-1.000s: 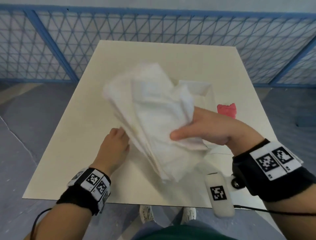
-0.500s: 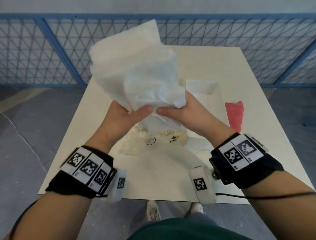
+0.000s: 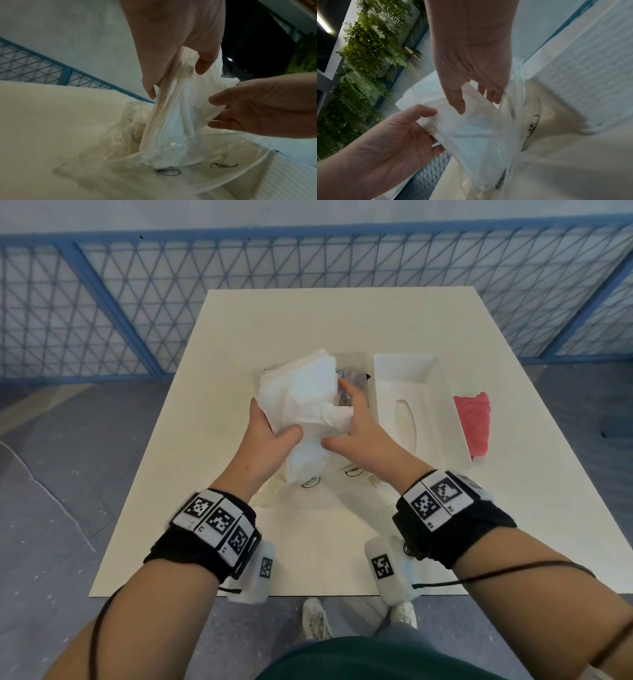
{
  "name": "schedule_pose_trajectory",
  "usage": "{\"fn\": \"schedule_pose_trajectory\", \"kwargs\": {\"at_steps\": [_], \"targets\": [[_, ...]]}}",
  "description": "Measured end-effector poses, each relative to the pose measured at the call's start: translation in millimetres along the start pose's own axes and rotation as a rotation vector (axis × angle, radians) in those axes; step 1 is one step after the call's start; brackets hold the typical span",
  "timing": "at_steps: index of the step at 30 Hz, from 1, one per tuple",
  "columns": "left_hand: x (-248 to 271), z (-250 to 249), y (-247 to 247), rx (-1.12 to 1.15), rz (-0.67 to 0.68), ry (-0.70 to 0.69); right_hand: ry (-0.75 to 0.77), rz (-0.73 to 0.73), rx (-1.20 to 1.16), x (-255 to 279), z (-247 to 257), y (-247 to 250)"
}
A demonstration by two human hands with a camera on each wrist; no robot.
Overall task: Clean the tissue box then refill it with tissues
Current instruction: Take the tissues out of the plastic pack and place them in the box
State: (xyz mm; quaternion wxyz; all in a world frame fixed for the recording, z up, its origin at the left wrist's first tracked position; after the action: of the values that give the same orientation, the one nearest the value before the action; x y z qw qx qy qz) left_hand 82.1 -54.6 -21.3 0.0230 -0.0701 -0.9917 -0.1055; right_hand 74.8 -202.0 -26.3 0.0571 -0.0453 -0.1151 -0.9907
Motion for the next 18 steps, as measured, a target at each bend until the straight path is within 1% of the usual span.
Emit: {"fn": "schedule_pose_trajectory", "kwargs": {"at_steps": [4, 6, 8, 10, 12, 15, 16, 18], "targets": [[-5.6, 8.3, 2.3, -0.018, -0.015, 0.041, 0.021, -0.045, -0.049, -4.1, 0.4, 3.5], [-6.1, 5.8, 0.6, -0.020, 0.002, 0.041, 0.064, -0.138, -0.038, -3.9, 3.5, 9.7], [-7.4, 6.0, -0.8, -0.022, 0.008, 0.042, 0.143, -0.276, 0.024, -1.7, 8.0, 20.5], [-8.2, 7.0, -1.3, -0.038, 0.017, 0.045, 0.219, -0.339, 0.104, 2.2, 16.6, 26.2], [-9.0, 7.2, -3.4, -0.060, 0.053, 0.038, 0.250, -0.306, 0.120, 2.7, 21.4, 25.4], [-10.2, 6.8, -10.5, -0.051, 0.115, 0.004, 0.211, -0.228, -0.048, -1.5, 21.3, 22.8], [-10.8, 6.8, -12.9, -0.044, 0.122, 0.005, 0.211, -0.215, -0.088, -2.6, 22.1, 21.8], [-13.8, 6.4, -12.0, -0.020, 0.081, 0.022, 0.213, -0.227, -0.127, -3.3, 23.7, 21.8]]}}
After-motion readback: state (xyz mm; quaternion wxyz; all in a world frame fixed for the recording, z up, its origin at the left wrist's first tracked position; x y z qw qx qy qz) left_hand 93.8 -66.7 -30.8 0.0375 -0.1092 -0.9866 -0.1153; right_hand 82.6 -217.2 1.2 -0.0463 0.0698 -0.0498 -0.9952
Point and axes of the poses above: each hand's wrist, its own x-axis away from the middle knuckle, its own y-axis out of the back of the hand, z = x × y, the point moved 8 cm from there along -x, towards the middle knuckle, and after that the axes turned 4 degrees about -x, right-handed, at the moved point
